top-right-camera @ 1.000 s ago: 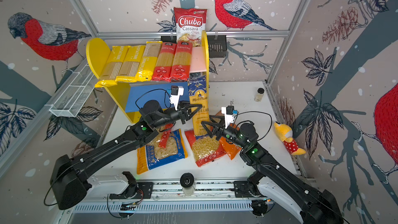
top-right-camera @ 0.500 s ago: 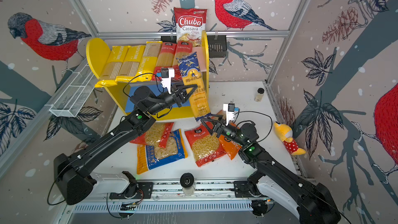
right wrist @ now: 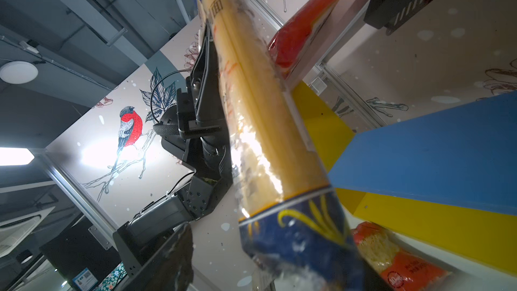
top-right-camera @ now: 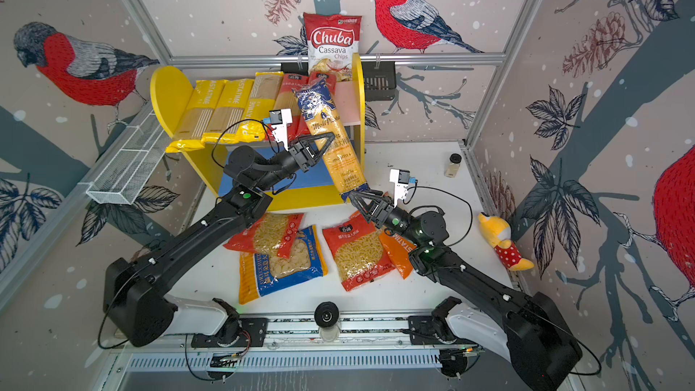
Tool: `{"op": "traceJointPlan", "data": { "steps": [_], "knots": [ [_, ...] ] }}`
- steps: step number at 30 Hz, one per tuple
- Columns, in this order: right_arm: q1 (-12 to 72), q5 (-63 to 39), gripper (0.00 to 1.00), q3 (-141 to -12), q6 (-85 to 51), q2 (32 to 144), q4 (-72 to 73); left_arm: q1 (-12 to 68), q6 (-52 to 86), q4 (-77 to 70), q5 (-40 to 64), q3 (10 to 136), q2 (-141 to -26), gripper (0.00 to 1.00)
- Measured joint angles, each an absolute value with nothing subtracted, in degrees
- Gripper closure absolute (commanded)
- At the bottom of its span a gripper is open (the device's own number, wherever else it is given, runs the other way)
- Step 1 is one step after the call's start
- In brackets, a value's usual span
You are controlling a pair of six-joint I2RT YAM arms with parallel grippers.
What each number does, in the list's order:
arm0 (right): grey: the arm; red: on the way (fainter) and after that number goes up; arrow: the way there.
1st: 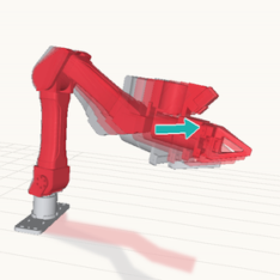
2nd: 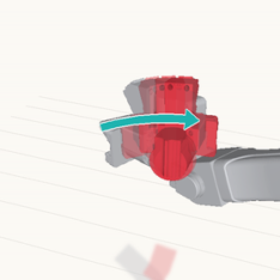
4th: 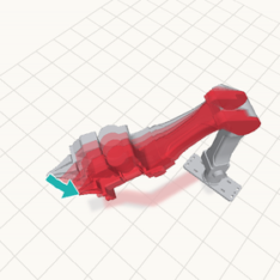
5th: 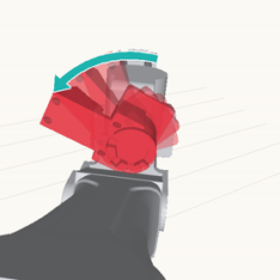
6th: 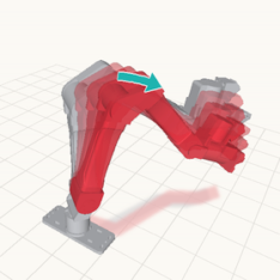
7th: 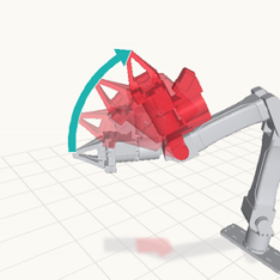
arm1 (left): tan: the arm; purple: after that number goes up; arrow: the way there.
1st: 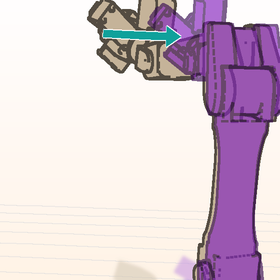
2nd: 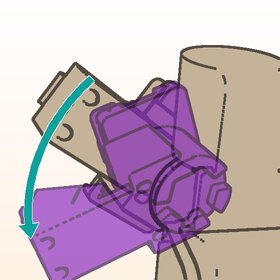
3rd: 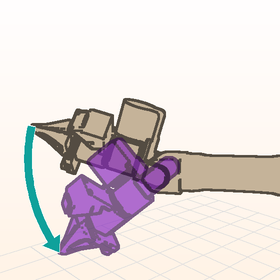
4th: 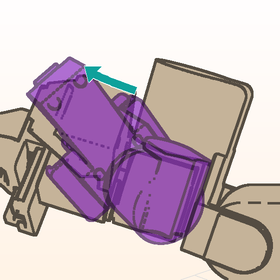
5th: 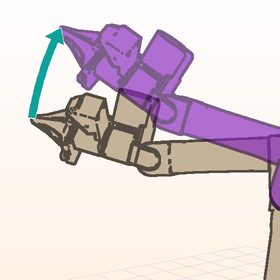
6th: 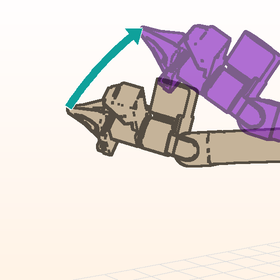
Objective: Arrange pasta packages on shelves
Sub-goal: Pick up the pasta bag.
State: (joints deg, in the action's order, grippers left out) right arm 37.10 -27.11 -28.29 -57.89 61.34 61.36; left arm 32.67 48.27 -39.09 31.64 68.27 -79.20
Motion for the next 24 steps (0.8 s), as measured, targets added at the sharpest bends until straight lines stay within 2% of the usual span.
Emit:
{"op": "traceJointPlan", "data": {
  "steps": [3,6,12,17,19,24],
  "knots": [
    [36.53,-25.47,0.24,-28.6,-58.65,62.83,62.35,32.73,49.8,-39.24,33.15,68.27,-79.2,1.0],
    [35.18,-24.6,0.28,-28.58,-60.36,64.47,64.4,32.69,50.63,-39.83,33.08,68.23,-79.2,1.0],
    [36.14,-25.3,0.45,-31.4,-62.11,66.76,67.85,32.62,52.51,-41.71,33.01,67.85,-79.83,1.0],
    [37.6,-26.17,0.67,-32.34,-63.11,67.26,70.08,32.53,53.82,-42.39,33.15,67.85,-80.18,1.0],
    [37.78,-26.15,0.72,-32.53,-63.35,67.35,70.3,32.51,54.06,-43.03,33.1,67.88,-80.29,1.0],
    [38.0,-26.41,0.82,-33.85,-63.55,67.77,71.24,32.29,55.09,-43.72,32.38,67.96,-80.14,0.81]
  ]
}}
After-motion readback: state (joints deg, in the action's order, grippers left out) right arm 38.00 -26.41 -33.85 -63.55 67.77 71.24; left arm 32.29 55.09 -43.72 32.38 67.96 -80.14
